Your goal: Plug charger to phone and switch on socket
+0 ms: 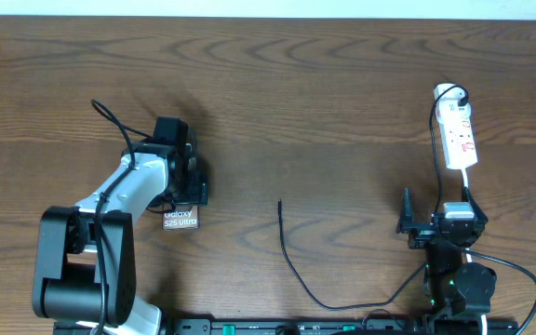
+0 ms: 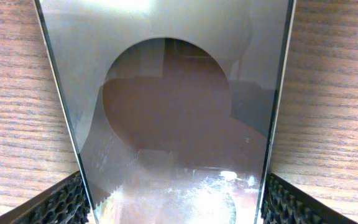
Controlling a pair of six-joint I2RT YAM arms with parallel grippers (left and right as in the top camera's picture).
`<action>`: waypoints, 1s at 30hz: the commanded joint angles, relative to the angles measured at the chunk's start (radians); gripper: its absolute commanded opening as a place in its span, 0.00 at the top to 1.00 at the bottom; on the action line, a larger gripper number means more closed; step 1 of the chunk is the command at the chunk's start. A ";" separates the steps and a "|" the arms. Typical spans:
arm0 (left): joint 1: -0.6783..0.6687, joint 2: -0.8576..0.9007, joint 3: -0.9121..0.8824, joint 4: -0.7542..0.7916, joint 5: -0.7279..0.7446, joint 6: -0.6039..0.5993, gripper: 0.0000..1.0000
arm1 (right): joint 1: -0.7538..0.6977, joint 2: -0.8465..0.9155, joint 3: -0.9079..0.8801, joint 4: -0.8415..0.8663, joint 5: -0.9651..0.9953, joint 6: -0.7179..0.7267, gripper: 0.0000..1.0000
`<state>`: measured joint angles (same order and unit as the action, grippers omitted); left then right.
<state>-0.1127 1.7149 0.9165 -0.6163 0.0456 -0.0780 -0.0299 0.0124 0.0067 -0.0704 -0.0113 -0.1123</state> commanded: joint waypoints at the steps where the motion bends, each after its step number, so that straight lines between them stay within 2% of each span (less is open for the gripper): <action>1: 0.000 0.012 -0.017 0.000 -0.013 0.001 0.18 | 0.005 0.001 -0.002 -0.005 -0.006 0.007 0.01; 27: 0.000 0.012 -0.017 -0.003 -0.013 0.001 0.24 | 0.005 0.001 -0.002 -0.004 -0.006 0.007 0.01; 30: 0.000 0.012 -0.017 -0.003 -0.013 0.001 0.28 | 0.005 0.001 -0.002 -0.005 -0.006 0.007 0.01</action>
<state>-0.1127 1.7149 0.9165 -0.6170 0.0456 -0.0784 -0.0299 0.0124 0.0067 -0.0704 -0.0113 -0.1123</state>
